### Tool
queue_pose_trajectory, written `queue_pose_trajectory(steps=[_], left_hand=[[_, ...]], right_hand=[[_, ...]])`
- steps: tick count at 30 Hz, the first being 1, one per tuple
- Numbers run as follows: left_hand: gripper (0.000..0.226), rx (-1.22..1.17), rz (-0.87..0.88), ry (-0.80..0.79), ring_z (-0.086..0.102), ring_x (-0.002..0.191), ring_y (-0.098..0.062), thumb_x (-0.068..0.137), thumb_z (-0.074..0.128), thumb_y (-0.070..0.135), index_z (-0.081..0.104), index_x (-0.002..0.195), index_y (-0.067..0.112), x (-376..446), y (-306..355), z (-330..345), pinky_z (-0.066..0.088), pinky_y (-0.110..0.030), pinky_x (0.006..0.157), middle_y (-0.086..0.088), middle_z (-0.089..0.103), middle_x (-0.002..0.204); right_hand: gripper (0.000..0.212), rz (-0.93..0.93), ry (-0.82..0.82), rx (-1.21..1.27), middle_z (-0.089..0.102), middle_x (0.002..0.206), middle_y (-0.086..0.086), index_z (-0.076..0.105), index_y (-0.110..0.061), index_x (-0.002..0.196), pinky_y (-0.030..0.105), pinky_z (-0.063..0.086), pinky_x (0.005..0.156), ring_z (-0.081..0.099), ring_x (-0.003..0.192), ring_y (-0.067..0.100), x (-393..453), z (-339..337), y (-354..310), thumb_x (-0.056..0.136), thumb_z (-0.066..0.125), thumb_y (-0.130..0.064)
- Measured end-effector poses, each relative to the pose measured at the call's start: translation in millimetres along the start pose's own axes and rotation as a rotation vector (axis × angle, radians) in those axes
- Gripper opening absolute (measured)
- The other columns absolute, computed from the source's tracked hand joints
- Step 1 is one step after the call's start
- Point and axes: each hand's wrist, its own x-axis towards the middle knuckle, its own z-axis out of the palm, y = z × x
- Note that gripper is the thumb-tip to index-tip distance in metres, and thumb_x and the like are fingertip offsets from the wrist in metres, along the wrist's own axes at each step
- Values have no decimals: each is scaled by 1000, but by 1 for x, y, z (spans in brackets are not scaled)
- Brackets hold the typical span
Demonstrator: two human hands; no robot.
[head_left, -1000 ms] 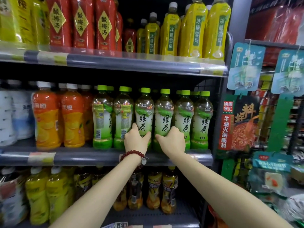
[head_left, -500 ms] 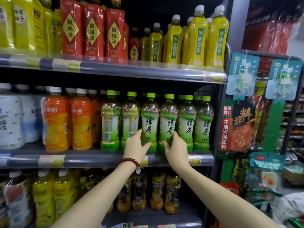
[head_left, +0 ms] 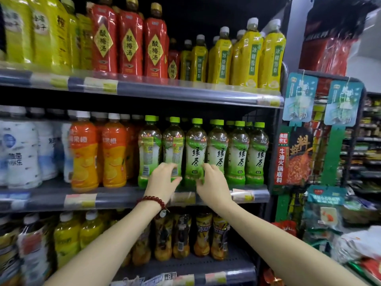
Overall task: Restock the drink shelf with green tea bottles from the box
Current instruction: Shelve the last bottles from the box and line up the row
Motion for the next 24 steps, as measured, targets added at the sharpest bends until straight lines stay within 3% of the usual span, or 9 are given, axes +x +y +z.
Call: queue_pose_trajectory(steps=[5, 8, 10, 14, 20, 24], left_hand=[[39, 95, -68, 43, 58, 109, -21, 83, 66, 24, 58, 120, 13, -2, -21, -36, 46, -31, 92, -6, 60, 120], [38, 149, -114, 81, 58, 105, -20, 83, 66, 25, 58, 118, 14, 0, -33, -54, 45, -25, 85, -6, 60, 117], [35, 171, -150, 89, 58, 102, -19, 84, 65, 27, 58, 116, 16, 1, -41, -62, 42, -24, 81, -5, 61, 114], [40, 171, -214, 65, 57, 106, -21, 83, 66, 31, 56, 118, 16, 1, -58, -67, 47, -29, 87, -6, 60, 117], [68, 64, -231, -77, 53, 119, -23, 78, 70, 36, 41, 135, 13, 15, -69, -55, 44, -33, 96, -8, 54, 132], [72, -221, -350, -156, 53, 120, -23, 73, 75, 36, 42, 134, 17, 33, -74, -51, 43, -34, 97, -4, 54, 134]], right_hand=[[35, -61, -38, 79, 55, 122, 8, 51, -6, 123, 34, 46, 92, 52, 112, 26, 8, 10, -22, 89, 58, -12], [36, -81, -59, 117, 56, 121, 7, 51, -9, 123, 34, 48, 90, 53, 112, 26, 11, 19, -34, 88, 59, -12], [36, -66, -67, 134, 56, 119, 7, 50, -8, 123, 34, 49, 88, 54, 108, 25, 12, 25, -41, 88, 60, -10], [34, -29, -42, 154, 56, 113, 5, 50, -10, 121, 24, 46, 75, 49, 91, 17, 16, 34, -48, 88, 59, -11], [38, 80, -21, 224, 61, 101, 6, 46, -9, 118, 32, 54, 74, 59, 88, 20, 28, 45, -56, 86, 65, -16], [66, 231, -38, 389, 59, 109, 9, 30, -7, 138, 26, 48, 72, 59, 89, 21, 37, 54, -64, 87, 67, -26]])
